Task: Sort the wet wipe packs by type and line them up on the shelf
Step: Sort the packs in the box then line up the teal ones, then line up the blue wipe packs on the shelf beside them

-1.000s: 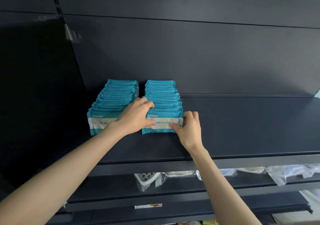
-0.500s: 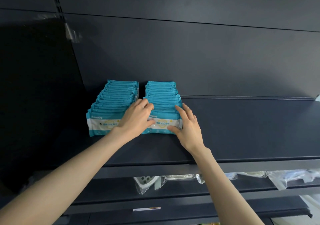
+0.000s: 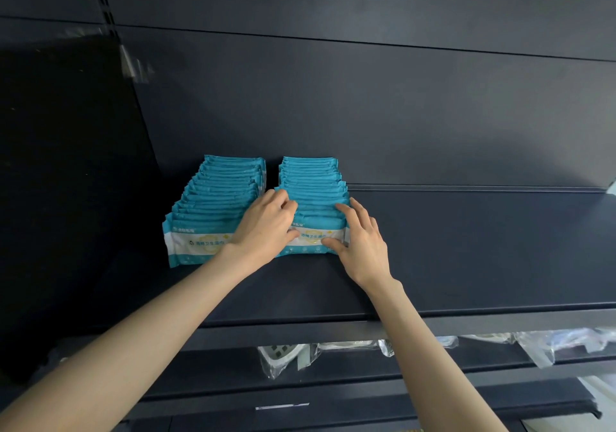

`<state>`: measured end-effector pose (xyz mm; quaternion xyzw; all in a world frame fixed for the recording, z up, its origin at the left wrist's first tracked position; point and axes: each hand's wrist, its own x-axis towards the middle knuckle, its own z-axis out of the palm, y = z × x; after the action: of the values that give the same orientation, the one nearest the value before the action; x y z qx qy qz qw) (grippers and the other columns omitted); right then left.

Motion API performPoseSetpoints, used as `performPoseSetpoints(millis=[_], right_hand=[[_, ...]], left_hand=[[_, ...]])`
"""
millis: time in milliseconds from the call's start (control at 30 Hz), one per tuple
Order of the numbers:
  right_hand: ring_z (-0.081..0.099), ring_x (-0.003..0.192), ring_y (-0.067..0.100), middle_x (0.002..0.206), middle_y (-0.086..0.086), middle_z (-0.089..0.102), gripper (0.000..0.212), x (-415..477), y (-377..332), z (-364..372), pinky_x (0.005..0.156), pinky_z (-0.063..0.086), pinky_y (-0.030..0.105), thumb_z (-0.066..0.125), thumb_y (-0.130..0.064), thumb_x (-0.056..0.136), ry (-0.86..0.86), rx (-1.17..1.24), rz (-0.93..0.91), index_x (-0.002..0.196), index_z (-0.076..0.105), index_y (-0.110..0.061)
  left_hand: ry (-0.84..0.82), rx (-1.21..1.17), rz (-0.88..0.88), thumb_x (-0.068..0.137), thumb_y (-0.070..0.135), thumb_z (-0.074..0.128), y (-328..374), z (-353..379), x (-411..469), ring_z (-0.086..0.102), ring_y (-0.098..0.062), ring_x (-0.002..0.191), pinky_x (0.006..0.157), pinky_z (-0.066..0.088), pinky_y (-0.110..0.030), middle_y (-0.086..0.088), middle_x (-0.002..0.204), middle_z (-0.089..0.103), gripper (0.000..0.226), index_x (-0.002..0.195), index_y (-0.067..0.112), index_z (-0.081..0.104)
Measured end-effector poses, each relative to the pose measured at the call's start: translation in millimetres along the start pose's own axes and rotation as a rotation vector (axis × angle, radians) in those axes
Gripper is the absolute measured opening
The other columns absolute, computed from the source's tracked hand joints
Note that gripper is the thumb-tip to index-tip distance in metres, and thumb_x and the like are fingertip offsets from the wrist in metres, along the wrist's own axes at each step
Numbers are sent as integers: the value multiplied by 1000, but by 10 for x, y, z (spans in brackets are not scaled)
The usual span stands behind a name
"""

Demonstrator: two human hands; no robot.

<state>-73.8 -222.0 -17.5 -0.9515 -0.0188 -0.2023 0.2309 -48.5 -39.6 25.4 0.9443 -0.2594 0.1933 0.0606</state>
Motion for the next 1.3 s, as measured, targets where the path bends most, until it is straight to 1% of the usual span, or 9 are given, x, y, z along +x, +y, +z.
performPoseSetpoints(millis=[233,433,600,700,833,933,1067,1200,1300], right_hand=[[34,131,21,153,-4,25,70,-61,-11,-44,89,47,40,65,-41,85,-6,-3,-14,144,32,-24],[31,133,25,154,0,23,72,-115,-57,-101,94,45,43,64,-45,85,-51,-46,7,146,29,-27],[26,137,26,157,2,19,74,-133,-141,-182,105,35,41,63,-44,86,-80,-87,16,148,26,-25],[24,138,26,156,2,23,67,-182,-197,-303,106,33,40,60,-43,89,-41,-68,19,146,31,-22],[30,134,24,150,2,34,51,-322,-231,-581,102,37,39,58,-36,92,77,-57,36,138,45,-17],[41,127,26,141,5,47,42,-517,-189,-799,98,41,39,60,-32,91,202,-48,39,129,55,-14],[52,116,27,129,5,58,34,-985,-18,-1043,90,47,40,62,-30,89,350,-60,84,118,62,-11],[56,114,27,125,4,61,31,-1706,248,-1285,92,49,41,62,-29,89,370,-116,191,116,63,-13],[57,113,26,123,3,62,31,-2405,463,-1459,93,48,41,56,-32,90,358,-149,313,115,64,-16]], left_hand=[[30,131,24,76,37,74,-12,-42,-66,53,-26,98,82,44,-39,-8,104,56,43,104,5,66],[10,160,63,86,37,63,-11,-66,-108,49,-27,113,91,36,-40,-9,121,56,45,118,5,60],[-15,111,64,90,40,56,-27,-127,-146,43,-26,123,101,28,-38,-7,130,52,50,129,8,54],[17,42,60,92,39,55,4,-204,-176,40,-24,129,106,23,-37,-5,135,50,52,134,9,49],[79,-64,71,89,32,62,154,-319,-205,46,-27,127,108,28,-41,-8,130,57,50,131,8,53],[174,-125,95,84,32,61,354,-351,-239,57,-30,114,98,40,-42,-9,118,64,44,120,6,61],[234,-273,177,85,37,45,817,-362,-376,57,-25,107,92,31,-32,-6,112,65,46,116,8,62],[238,-394,283,86,36,45,1452,-253,-628,56,-22,106,92,38,-33,-5,112,64,44,117,9,62],[171,-483,368,86,37,44,2047,-118,-966,55,-18,105,90,41,-32,-1,111,64,41,116,14,60]])
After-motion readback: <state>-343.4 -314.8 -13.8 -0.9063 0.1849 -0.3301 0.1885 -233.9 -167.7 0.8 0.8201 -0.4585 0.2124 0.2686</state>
